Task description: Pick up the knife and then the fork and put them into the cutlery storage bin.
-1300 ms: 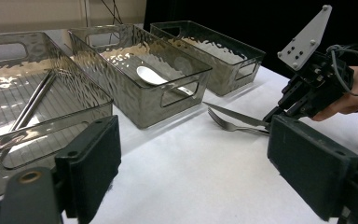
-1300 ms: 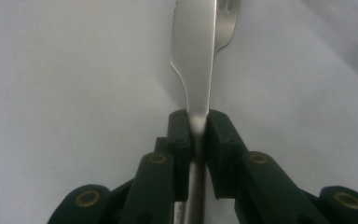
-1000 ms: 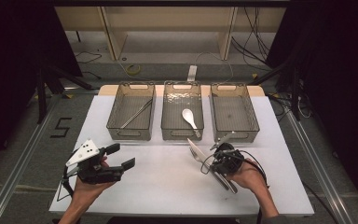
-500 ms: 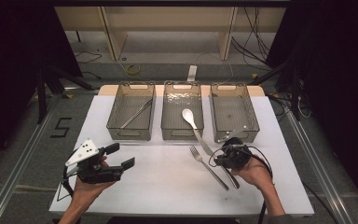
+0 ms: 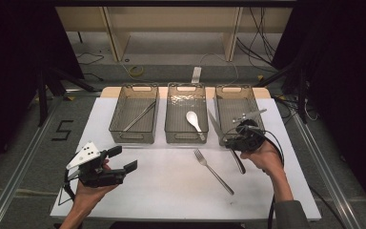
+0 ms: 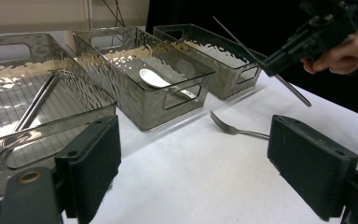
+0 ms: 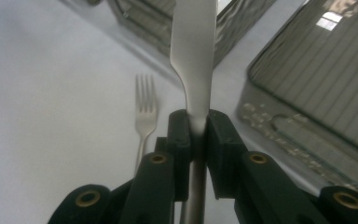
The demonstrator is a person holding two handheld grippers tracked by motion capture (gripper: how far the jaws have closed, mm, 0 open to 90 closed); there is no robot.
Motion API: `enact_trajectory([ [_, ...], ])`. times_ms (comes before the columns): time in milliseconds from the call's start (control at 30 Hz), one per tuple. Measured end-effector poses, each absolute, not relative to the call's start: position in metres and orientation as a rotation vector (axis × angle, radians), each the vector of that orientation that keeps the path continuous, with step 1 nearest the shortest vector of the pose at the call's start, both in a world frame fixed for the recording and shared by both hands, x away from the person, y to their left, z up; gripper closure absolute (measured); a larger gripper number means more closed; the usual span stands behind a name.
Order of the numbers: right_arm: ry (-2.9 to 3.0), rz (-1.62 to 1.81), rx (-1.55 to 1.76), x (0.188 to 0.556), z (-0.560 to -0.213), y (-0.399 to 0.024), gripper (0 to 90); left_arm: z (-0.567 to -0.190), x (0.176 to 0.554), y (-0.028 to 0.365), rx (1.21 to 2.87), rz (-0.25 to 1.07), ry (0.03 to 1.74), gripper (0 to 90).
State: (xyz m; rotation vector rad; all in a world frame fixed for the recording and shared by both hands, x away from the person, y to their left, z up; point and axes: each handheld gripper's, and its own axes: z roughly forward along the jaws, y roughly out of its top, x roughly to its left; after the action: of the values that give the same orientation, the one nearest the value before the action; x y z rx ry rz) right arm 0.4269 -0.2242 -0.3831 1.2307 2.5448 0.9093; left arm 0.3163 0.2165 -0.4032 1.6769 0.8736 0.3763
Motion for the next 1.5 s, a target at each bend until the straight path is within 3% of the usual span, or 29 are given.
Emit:
enact_trajectory([
  [600, 2.383, 0.933, 1.349, 0.485, -0.347, -0.241, 81.2, -0.403, 0.316, 0.217, 1.669, 0.376, 0.873, 17.0],
  [1500, 2.287, 0.887, 1.481, 0.536, -0.351, -0.237, 81.2, -0.402, 0.316, 0.219, 1.656, 0.36, 0.877, 17.0],
])
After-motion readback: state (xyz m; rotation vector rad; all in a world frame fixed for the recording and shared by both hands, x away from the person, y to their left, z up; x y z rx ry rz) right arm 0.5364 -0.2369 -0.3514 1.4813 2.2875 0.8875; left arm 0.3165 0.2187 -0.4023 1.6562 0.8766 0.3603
